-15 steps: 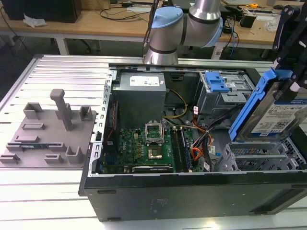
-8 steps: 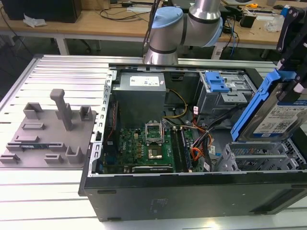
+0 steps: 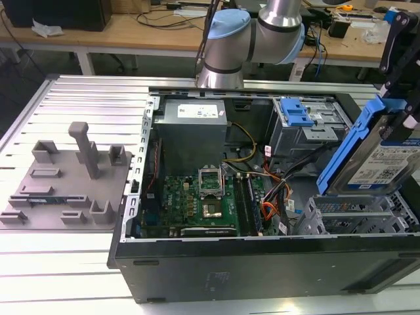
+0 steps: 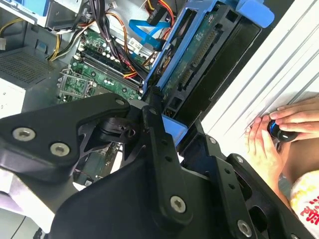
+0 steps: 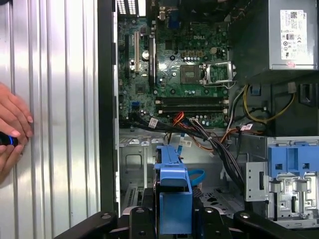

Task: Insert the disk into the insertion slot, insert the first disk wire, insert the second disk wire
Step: 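Insert the disk into the insertion slot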

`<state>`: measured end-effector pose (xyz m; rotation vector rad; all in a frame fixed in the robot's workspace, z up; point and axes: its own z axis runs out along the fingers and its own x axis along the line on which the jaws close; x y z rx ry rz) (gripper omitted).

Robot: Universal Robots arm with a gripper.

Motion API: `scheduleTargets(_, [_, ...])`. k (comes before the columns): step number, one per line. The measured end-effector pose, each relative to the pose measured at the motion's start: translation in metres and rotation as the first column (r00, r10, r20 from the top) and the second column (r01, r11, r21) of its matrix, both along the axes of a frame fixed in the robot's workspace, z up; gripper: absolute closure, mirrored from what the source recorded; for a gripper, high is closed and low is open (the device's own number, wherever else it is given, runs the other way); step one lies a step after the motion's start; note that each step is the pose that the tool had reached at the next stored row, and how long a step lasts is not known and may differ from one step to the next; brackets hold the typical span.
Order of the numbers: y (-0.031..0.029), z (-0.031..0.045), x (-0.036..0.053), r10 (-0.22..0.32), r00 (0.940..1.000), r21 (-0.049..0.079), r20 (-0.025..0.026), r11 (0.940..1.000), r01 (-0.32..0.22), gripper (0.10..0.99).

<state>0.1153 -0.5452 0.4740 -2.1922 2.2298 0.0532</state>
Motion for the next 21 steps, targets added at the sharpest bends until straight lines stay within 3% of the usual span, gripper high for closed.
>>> scheduleTargets(6, [-0.0008,-0.0019,0.0015,-0.015,0.9999,-0.008,0.0001,0.9999,0.015,0.722])
scheduleTargets(10, [-0.0008,-0.0024,0.0017,-0.021,0.9998,-0.023,0.0003,0.9995,0.021,0.722])
scheduleTargets(13, [-0.0007,-0.0026,0.0017,-0.018,0.9998,-0.023,0.0004,0.9996,0.018,0.722])
scheduleTargets(16, [-0.0007,-0.0032,0.0017,0.019,0.9998,-0.023,0.0004,0.9995,-0.019,0.722])
scheduleTargets(21, [-0.0006,-0.0048,0.0017,0.019,0.9998,-0.023,0.0003,0.9995,-0.019,0.722])
